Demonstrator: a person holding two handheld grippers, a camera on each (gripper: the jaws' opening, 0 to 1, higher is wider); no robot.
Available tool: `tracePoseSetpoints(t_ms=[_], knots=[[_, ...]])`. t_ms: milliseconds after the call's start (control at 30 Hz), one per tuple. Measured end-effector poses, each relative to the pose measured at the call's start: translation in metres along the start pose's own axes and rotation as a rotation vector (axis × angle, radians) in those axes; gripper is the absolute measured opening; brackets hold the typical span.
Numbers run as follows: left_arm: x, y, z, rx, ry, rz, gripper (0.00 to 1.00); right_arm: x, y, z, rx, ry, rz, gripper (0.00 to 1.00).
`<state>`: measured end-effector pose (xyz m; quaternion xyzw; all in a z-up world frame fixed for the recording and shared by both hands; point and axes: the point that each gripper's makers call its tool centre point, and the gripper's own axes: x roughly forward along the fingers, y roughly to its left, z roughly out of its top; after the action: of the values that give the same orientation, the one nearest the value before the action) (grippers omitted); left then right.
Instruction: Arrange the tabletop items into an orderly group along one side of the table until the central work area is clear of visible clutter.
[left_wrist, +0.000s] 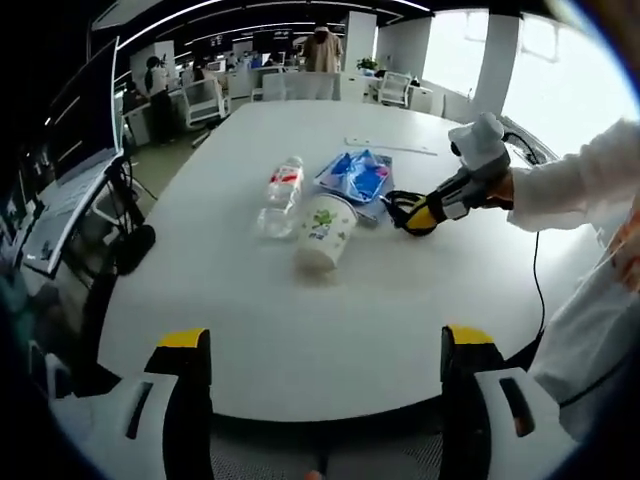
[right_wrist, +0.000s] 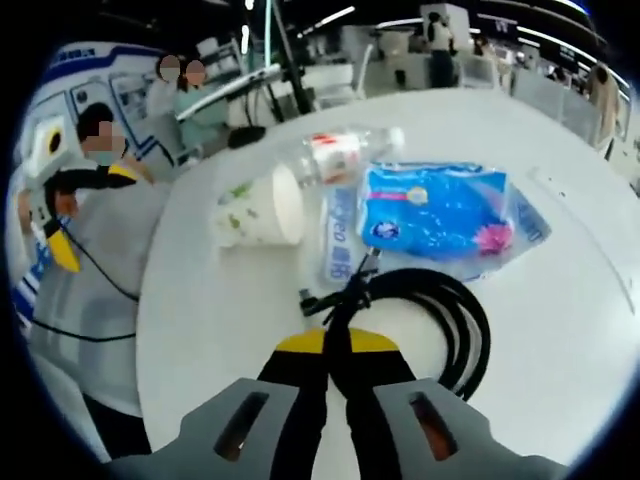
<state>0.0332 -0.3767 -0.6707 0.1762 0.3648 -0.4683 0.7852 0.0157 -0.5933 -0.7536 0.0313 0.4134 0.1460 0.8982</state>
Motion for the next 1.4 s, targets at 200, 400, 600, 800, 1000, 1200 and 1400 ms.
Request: tracePoseSetpoints(t_ms=[200,400,600,800,1000,1200,1400], knots=[[0.007,-0.01,0.007,0.031,-0.003,-0.024,0.98,-0.017,-0.002,0.003,-0.044,-0.022,-0.037,0.0],[0.01,-0.016,0.015,0.057,-0.016,-0.039,0.97,-0.044,-0.006,0.0,-0.03,-0.057,-0.071,0.0],[0.019,-0.029,0.027,0.105,-0.015,-0.064,0.97,-0.083,-0.012,0.003,0.052,-0.164,-0.127,0.0],[0.035,-0.048,0.046,0.16,-0.025,-0.109,0.97,-0.13,-0.025,-0.002,0.12,-0.251,-0.192,0.0],[0.052,-0.068,0.062,0.211,-0.024,-0.157,0.97,-0.175,-0.039,-0.015,0.156,-0.296,-0.265,0.0],[0.067,-0.088,0.081,0.259,-0.034,-0.204,0.97,-0.213,-0.058,-0.039,0.195,-0.299,-0.358,0.0],[0.074,-0.105,0.096,0.297,-0.05,-0.237,0.97,-0.229,-0.075,-0.061,0.223,-0.27,-0.424,0.0]])
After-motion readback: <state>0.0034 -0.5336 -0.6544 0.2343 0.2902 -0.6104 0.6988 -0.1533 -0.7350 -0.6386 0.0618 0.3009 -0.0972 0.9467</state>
